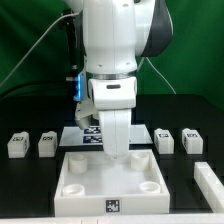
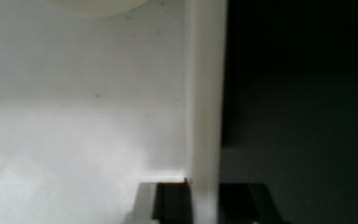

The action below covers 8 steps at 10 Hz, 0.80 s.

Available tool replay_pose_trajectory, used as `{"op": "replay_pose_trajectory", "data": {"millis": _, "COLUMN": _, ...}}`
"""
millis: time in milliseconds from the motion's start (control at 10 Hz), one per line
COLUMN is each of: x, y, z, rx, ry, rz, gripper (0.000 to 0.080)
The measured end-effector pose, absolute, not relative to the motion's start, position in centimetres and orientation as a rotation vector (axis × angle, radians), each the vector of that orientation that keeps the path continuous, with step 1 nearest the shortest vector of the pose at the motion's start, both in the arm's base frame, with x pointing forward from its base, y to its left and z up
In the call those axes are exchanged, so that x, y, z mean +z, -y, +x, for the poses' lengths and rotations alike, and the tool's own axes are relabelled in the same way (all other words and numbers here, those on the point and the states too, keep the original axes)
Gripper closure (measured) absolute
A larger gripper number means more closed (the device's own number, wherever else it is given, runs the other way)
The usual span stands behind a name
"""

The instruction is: Assemble one leg

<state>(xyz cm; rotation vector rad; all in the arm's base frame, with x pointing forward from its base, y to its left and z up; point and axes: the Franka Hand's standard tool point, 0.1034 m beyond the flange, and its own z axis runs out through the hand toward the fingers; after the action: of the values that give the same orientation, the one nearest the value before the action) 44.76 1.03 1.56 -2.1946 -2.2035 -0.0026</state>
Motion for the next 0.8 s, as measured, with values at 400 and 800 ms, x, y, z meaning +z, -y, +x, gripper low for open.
{"op": "replay_pose_trajectory", "data": {"millis": 400, "x": 1.6, "y": -4.4, "z": 47.9, "rx": -0.055, "ry": 2.190, "rz": -2.217, "gripper": 0.0742}}
{"op": "replay_pose_trajectory", "data": {"millis": 800, "x": 1.6, "y": -5.9, "z": 49.0, "rx": -0.042, "ry": 2.186, "rz": -2.198, "gripper": 0.0742}}
